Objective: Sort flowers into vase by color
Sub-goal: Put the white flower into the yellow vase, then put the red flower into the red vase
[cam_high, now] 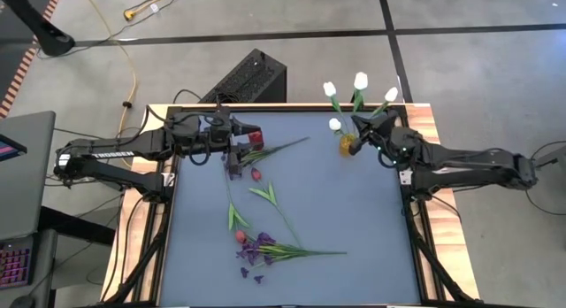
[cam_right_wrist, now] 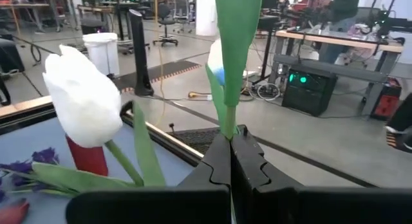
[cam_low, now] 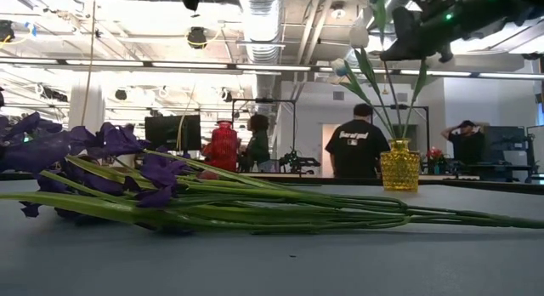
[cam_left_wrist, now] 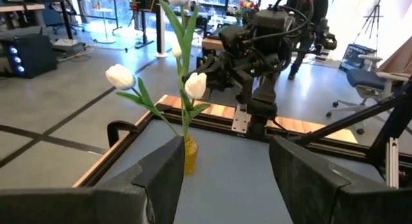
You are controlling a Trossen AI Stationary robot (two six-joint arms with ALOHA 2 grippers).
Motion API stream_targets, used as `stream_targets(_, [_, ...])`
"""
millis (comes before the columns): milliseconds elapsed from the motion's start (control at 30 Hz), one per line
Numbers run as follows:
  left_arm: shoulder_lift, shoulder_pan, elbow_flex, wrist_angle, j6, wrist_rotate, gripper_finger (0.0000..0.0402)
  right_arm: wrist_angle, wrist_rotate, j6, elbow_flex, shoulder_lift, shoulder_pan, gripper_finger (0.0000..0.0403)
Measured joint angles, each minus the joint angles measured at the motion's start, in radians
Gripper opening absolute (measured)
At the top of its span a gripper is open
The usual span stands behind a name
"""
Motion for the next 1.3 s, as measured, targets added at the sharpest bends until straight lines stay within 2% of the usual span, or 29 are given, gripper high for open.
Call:
stream_targets(167, [0.000, 0.000, 0.000, -0.033, 0.000, 0.000, 0.0214, 0.000, -0.008, 0.016, -0.005, 0.045, -0.005, 0.0018])
stream_targets(400, [0.000, 0.000, 0.000, -0.046, -0.027, 0.000, 0.0214, 0.113, -0.001, 0.112, -0.117, 0.047, -0.005, 0.0018])
stream_targets(600, [0.000, 0.000, 0.000, -0.050, -0.035, 0.000, 0.0214, 0.129, 0.005, 0.098, -0.143, 0.048, -0.004, 0.0020])
stream_targets(900, [0.000, 0.000, 0.000, -0.080, -0.081, 0.000, 0.0214, 0.123, 0.005, 0.088, -0.143, 0.047, -0.001, 0.0063])
stream_targets(1167, [0.000, -0.002, 0.000, -0.172, -0.124, 0.011, 0.0214, 0.009, -0.015, 0.072, -0.141, 0.046, 0.028, 0.0101])
stream_targets(1300, [0.000, -0.003, 0.000, -0.174, -0.139, 0.014, 0.0214, -0.178, -0.019, 0.113, -0.088, 0.046, 0.055, 0.0138])
